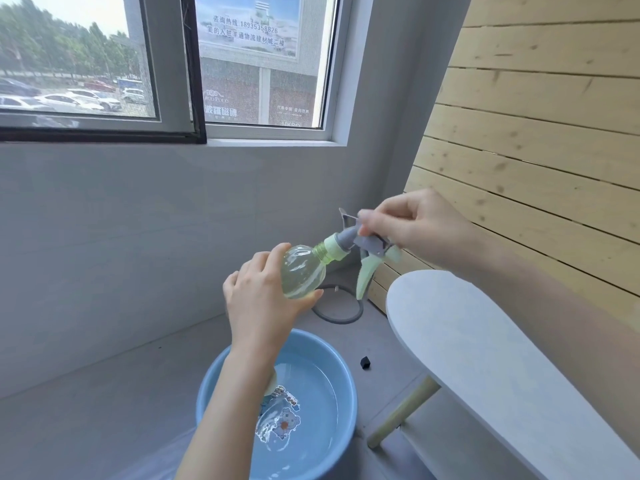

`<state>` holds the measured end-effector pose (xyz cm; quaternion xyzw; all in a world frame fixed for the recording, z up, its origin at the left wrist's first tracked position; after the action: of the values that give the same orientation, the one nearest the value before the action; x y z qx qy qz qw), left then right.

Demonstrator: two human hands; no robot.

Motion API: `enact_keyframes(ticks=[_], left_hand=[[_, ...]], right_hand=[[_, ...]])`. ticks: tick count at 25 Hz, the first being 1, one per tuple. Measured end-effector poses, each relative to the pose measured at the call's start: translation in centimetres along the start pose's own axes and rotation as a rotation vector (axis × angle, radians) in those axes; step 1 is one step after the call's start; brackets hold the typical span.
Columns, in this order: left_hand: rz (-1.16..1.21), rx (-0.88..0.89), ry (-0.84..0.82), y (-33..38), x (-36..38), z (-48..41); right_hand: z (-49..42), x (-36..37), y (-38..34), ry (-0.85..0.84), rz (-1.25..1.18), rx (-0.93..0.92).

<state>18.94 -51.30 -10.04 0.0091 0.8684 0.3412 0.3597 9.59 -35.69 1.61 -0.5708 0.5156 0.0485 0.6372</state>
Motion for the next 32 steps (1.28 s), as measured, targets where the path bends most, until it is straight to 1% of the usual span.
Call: enact_keyframes(ticks=[2, 4, 5, 7, 11, 17, 19, 25, 27, 29, 32], left_hand=[[0.02, 0.005, -0.014, 0.2, 0.2, 0.1], [0.018, 0.005, -0.039, 0.3, 0.7, 0.2], [0.016, -0.004, -0.059, 0.3, 1.0, 0.3], [0.021, -0.036, -0.102, -0.1, 1.6, 0.3], [0.021, -0.093, -0.15, -0.7, 2.4, 0.3], [0.054, -0.184, -0.255, -1.8, 4.7, 0.3], [0.071, -0.212, -0.29, -1.5, 5.4, 0.5], [0.19, -0.253, -0.408, -0.3, 7.6, 1.0], [0.244, -0.266, -0.447, -0.2, 8.6, 1.0], [0.335, -0.253, -0.475, 0.5, 9.4, 0.8], [0.45, -0.22, -0.503, 2.1, 10.3, 0.6]], right_hand=[[0.3, 0.3, -0.2, -0.002, 0.214, -0.04], [0.5, 1.2, 0.0, -0.08, 0.379, -0.067], [0.6, 1.3, 0.1, -0.08, 0.431, -0.089], [1.1, 0.4, 0.2, -0.024, 0.474, -0.135], [2.7, -2.6, 0.6, 0.043, 0.403, -0.13], [5.5, -6.7, 2.6, 0.113, 0.281, -0.02], [6.6, -7.9, 3.6, 0.163, 0.258, 0.018], [9.7, -10.7, 6.8, 0.277, 0.189, 0.13], [10.6, -12.0, 8.1, 0.346, 0.14, 0.188], [11.3, -12.9, 10.0, 0.416, 0.002, 0.234], [10.9, -10.9, 14.0, 0.441, -0.391, 0.302]])
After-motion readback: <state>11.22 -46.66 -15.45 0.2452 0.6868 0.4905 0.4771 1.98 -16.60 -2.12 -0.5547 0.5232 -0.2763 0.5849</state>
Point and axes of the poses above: each hand's wrist, its own z-axis away from the middle knuckle, its own x-axis out of the palm, y = z × x, the point moved 8 cm from there along -z, towards the middle knuckle, and after that the axes turned 8 degrees about -y, right-handed, at the moved point
